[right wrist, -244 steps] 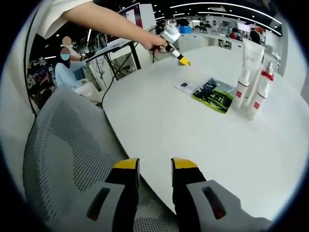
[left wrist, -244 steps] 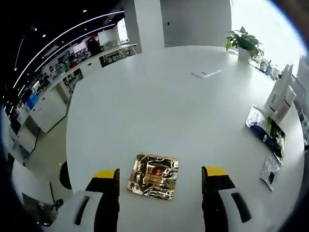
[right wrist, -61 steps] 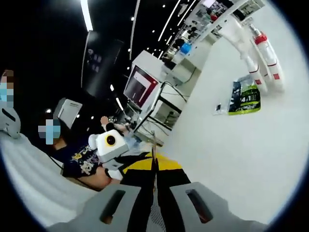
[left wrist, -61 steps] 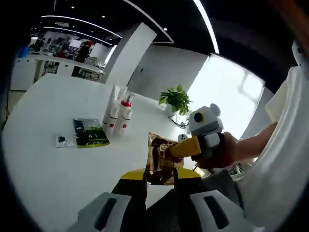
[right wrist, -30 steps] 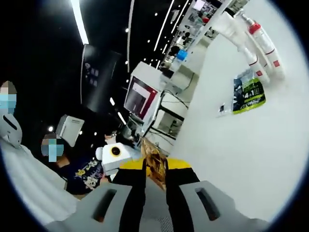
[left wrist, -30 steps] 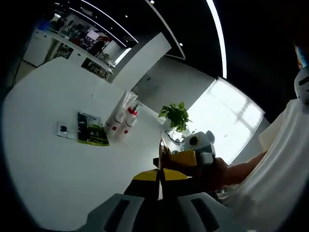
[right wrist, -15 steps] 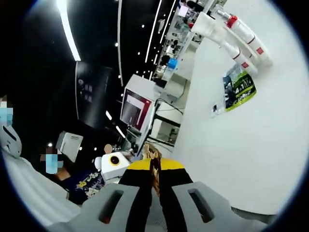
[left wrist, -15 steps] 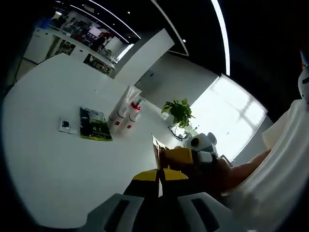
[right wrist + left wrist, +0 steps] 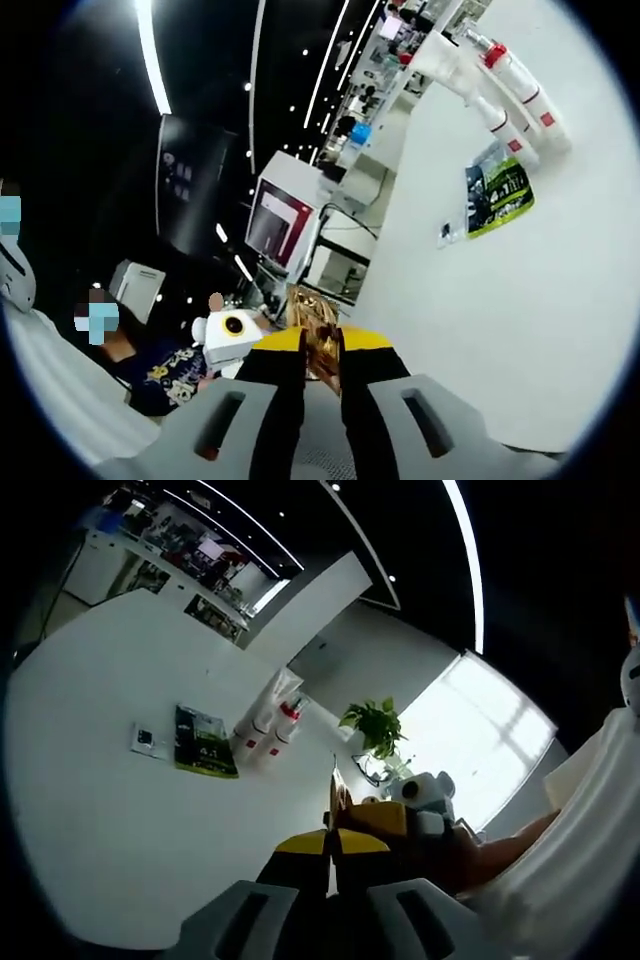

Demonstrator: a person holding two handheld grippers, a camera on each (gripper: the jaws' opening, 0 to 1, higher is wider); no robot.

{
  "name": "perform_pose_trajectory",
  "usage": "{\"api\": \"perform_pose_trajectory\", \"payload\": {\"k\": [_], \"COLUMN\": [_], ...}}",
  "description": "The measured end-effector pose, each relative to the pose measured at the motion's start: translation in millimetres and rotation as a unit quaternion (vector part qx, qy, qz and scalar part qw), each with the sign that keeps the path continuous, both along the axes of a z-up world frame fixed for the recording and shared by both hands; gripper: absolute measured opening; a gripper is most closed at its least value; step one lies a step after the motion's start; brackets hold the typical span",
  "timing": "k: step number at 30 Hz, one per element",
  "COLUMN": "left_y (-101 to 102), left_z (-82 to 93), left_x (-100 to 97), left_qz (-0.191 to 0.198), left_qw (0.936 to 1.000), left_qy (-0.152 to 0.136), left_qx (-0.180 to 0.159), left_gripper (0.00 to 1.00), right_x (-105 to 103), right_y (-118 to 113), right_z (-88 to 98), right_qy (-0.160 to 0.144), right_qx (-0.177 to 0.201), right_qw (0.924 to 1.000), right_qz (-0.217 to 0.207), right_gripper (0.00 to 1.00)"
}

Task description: Arrange the skincare products in the storage area until every visible bottle or jar stands upright without overlapping.

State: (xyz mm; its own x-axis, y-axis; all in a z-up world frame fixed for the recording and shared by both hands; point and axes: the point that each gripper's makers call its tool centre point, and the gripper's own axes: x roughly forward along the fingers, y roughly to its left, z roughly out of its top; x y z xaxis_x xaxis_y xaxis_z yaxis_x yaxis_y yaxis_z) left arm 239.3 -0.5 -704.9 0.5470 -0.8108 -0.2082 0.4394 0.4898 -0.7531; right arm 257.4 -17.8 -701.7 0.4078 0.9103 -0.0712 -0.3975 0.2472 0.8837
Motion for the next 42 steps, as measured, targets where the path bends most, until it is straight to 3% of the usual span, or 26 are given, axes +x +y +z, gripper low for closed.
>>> {"api": "perform_pose_trajectory", "payload": {"k": [4, 6, 13, 20, 27, 42], "left_y": [2, 2, 2, 3, 2, -3], "left_z": [1.0, 2.7, 5.0, 7.8, 6.4, 6.6], "left_x": [2.1, 1.9, 1.8, 3.4, 3.1, -1.1], "left_qz": [0.006, 0.009, 0.007, 0.015, 0.012, 0.0], "left_qw": [0.9999, 0.9999, 0.9997, 0.9992, 0.9994, 0.9996], "left_qy": [0.004, 0.004, 0.004, 0.007, 0.008, 0.006], "left_qx": [-0.009, -0.013, -0.022, -0.035, -0.032, -0.028], "left_gripper": [0.01, 0.01, 0.01, 0.01, 0.02, 0.02], "right_x": [-2, -3, -5, -9, -9, -3], "right_y": [3, 2, 4, 6, 4, -3], "right_z": [2.6, 2.1, -0.7, 1.8, 6.4, 11.2], "right_qy": [-0.02, -0.021, -0.016, -0.023, -0.036, -0.032], "right_qx": [-0.009, -0.011, -0.014, -0.015, -0.013, -0.001], "right_qw": [0.9998, 0.9997, 0.9997, 0.9993, 0.999, 0.9995], "right_qz": [0.003, 0.006, 0.011, 0.024, 0.021, 0.003], "right_gripper": [0.11, 0.05, 0.08, 0.04, 0.0, 0.0]}}
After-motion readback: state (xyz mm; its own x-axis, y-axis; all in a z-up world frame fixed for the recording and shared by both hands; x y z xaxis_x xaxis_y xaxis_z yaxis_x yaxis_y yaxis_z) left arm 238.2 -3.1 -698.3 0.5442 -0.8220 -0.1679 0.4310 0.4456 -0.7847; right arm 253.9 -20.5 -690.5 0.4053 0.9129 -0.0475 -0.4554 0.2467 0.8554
